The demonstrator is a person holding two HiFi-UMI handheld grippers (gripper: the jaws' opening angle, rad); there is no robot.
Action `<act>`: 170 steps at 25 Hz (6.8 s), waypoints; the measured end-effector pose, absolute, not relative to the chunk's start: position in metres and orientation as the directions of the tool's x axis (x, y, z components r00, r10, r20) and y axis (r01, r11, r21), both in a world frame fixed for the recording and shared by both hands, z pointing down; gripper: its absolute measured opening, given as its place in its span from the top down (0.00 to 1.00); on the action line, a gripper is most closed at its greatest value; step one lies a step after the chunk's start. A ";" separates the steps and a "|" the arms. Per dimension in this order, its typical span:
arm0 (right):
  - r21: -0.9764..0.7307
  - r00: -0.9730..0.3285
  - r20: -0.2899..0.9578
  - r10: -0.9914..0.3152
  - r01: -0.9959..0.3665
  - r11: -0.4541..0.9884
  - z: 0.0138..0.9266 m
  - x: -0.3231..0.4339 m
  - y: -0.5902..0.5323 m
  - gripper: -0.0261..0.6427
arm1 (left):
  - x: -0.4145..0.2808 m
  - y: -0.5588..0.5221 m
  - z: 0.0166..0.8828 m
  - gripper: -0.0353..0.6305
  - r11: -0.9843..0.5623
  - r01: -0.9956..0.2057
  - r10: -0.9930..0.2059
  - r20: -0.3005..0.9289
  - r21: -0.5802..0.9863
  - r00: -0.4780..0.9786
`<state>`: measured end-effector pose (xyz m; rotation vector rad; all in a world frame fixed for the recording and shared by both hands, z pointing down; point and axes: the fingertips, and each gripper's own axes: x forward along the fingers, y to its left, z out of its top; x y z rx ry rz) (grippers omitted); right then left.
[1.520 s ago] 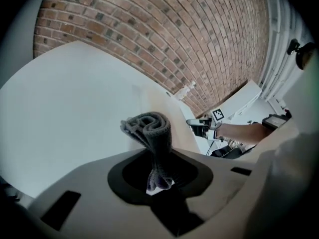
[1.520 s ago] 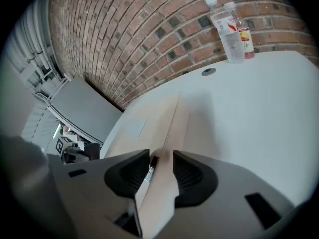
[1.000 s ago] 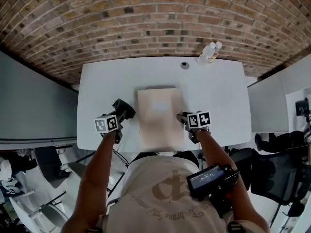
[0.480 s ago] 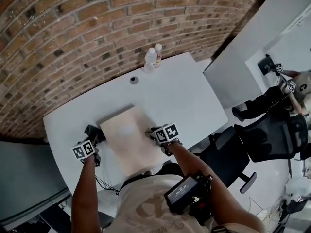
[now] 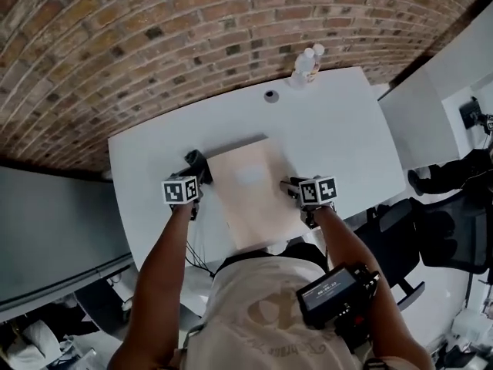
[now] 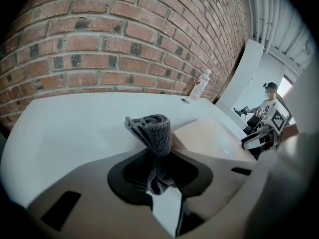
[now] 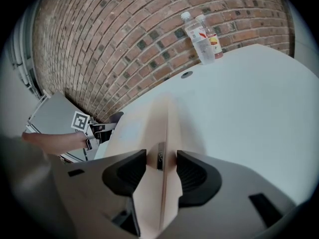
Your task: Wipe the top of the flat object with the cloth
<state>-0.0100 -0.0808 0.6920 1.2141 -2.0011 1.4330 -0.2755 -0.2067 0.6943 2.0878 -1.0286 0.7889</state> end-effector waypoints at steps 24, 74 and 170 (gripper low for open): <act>-0.544 -0.535 0.736 -0.416 -0.832 0.109 0.691 -0.013 -0.080 0.66 | -0.253 -0.091 0.670 0.80 -0.695 -0.684 -0.318 0.759 0.220 0.568; -0.647 -0.714 0.646 -0.269 -0.700 0.304 0.693 -0.011 -0.084 0.63 | -0.160 0.119 0.693 0.80 0.388 -0.748 -0.436 0.823 0.538 0.365; -0.364 -0.740 0.282 -0.611 -0.672 0.645 0.511 0.134 0.014 0.93 | -0.016 0.035 0.534 0.79 -0.541 -0.750 -0.596 0.455 0.380 0.661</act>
